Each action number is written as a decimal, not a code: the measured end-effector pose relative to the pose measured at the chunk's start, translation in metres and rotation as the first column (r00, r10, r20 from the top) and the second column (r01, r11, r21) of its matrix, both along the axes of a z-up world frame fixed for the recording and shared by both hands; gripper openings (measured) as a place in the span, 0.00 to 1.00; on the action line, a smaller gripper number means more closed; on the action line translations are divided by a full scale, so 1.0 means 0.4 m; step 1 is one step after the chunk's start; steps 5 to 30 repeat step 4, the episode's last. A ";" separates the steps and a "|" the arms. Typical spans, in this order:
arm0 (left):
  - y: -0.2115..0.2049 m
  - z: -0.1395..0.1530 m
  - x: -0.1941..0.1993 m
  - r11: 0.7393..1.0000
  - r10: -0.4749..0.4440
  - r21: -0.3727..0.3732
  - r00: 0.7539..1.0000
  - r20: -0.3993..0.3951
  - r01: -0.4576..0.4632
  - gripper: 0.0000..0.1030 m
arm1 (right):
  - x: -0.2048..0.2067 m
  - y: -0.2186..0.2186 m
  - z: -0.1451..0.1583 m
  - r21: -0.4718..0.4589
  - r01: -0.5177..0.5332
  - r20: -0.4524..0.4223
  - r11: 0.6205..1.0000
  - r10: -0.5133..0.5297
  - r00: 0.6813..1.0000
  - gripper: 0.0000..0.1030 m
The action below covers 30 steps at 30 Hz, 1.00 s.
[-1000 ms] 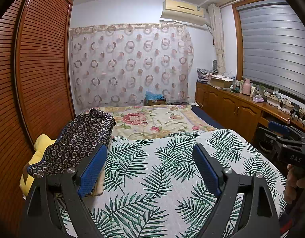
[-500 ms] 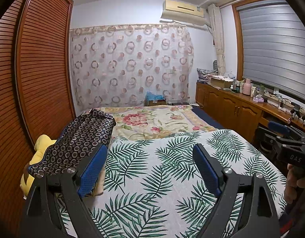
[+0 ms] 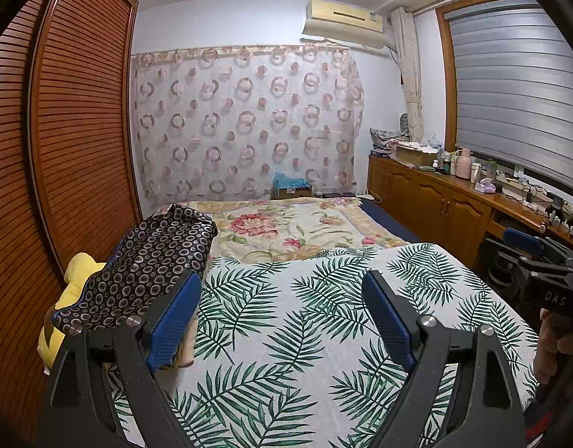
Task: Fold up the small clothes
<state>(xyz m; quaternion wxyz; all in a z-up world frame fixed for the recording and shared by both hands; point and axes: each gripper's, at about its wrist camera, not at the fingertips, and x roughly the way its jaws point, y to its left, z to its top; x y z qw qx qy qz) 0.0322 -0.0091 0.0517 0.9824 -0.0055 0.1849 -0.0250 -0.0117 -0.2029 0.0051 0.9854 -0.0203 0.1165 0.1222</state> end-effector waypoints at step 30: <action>0.000 -0.001 0.000 1.000 0.001 0.001 1.000 0.000 -0.001 0.86 | 0.000 0.000 -0.001 -0.001 -0.001 0.001 1.000 0.001 1.000 0.82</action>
